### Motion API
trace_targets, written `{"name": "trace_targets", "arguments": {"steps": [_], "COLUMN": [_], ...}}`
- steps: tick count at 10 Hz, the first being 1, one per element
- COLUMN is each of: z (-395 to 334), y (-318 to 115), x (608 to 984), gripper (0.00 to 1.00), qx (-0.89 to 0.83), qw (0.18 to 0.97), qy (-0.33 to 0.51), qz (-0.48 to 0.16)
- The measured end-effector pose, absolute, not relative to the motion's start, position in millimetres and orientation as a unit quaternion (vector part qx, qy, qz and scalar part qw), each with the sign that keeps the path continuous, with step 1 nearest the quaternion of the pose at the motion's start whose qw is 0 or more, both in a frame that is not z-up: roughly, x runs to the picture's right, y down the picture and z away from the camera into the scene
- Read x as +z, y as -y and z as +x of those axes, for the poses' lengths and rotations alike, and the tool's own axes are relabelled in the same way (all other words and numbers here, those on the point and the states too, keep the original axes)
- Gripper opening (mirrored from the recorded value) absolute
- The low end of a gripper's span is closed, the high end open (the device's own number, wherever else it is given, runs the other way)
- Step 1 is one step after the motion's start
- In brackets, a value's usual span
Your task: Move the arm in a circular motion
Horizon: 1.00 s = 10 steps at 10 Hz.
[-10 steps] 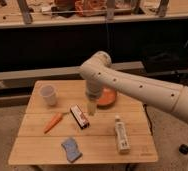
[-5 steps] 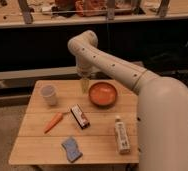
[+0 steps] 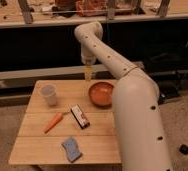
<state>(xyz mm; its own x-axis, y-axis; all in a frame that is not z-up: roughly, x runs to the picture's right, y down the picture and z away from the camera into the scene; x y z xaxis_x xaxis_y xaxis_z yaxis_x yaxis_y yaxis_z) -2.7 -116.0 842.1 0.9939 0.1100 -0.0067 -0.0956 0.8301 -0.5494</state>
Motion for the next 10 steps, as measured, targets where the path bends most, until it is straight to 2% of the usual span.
{"name": "trace_targets", "arguments": {"steps": [4,10], "z": [40,102], "y": [101,49], "x": [837,813], "gripper": [0.80,0.80], "qx": [0.086,0.147], "qw": [0.954,0.944], "qy": [-0.001,-0.024], "qz": [-0.288,-0.294]}}
